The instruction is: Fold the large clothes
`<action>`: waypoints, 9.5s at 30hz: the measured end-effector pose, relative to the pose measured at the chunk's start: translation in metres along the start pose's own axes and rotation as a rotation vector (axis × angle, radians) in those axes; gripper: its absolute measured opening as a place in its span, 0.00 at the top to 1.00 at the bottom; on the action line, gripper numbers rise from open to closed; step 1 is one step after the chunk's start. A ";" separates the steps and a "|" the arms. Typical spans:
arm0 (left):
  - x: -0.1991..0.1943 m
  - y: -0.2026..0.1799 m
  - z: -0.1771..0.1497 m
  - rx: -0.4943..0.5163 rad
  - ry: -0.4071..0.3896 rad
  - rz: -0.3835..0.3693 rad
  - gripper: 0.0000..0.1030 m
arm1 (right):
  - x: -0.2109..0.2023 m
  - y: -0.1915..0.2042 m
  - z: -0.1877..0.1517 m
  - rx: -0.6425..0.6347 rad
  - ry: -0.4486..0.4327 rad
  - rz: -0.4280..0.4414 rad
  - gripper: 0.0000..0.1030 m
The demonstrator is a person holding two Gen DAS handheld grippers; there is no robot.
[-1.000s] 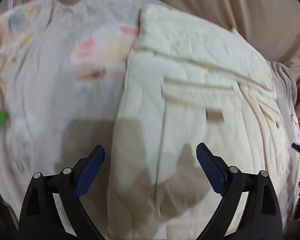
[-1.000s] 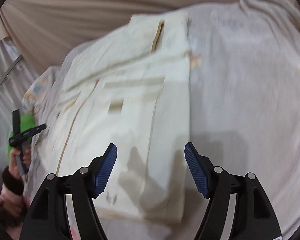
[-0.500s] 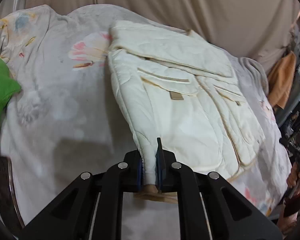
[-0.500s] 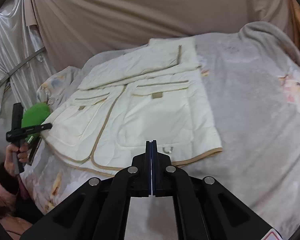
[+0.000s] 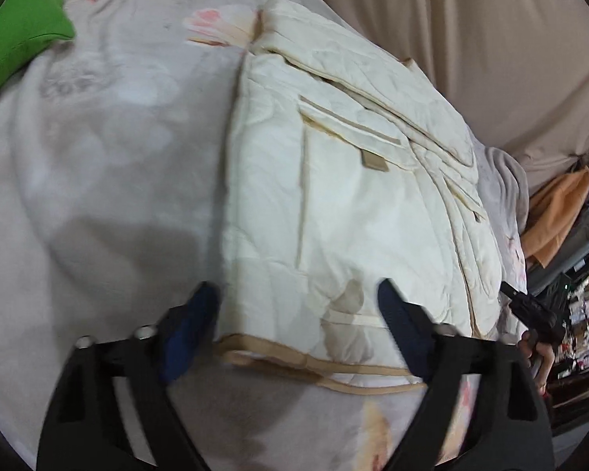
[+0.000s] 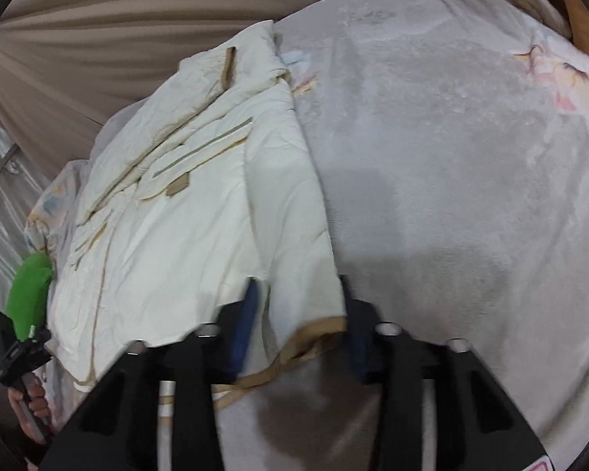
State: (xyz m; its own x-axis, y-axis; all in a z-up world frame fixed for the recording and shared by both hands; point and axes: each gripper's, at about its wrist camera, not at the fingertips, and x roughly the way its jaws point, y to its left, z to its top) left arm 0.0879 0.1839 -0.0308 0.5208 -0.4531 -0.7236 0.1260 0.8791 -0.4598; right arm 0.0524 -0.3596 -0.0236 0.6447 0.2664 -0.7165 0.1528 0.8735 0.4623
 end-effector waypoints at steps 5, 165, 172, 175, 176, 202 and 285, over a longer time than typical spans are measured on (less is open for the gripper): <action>-0.017 -0.004 0.005 0.065 0.005 -0.007 0.87 | -0.061 0.028 -0.030 -0.045 -0.083 0.052 0.95; 0.055 -0.043 0.176 0.248 -0.102 0.149 0.08 | -0.027 0.013 0.034 -0.024 -0.129 0.005 0.31; 0.057 -0.028 0.154 0.188 -0.071 0.160 0.85 | -0.027 0.031 0.030 -0.018 -0.161 0.017 0.91; 0.026 -0.027 0.143 0.197 -0.058 0.124 0.90 | -0.058 0.027 0.018 -0.008 -0.204 0.052 0.93; 0.016 -0.026 0.133 0.212 -0.049 0.123 0.90 | -0.067 0.026 0.009 -0.008 -0.208 0.048 0.94; 0.069 -0.056 0.213 0.127 -0.048 0.011 0.83 | 0.011 0.027 0.095 0.039 -0.123 -0.054 0.91; 0.012 -0.015 0.089 0.179 -0.179 0.186 0.34 | 0.134 0.228 0.076 -0.343 0.056 -0.076 1.00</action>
State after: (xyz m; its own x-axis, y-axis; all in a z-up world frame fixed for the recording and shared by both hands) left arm 0.1675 0.1779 0.0130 0.6876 -0.2622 -0.6771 0.1527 0.9639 -0.2182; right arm 0.2308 -0.1554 0.0258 0.5974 0.2095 -0.7741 -0.0678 0.9750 0.2115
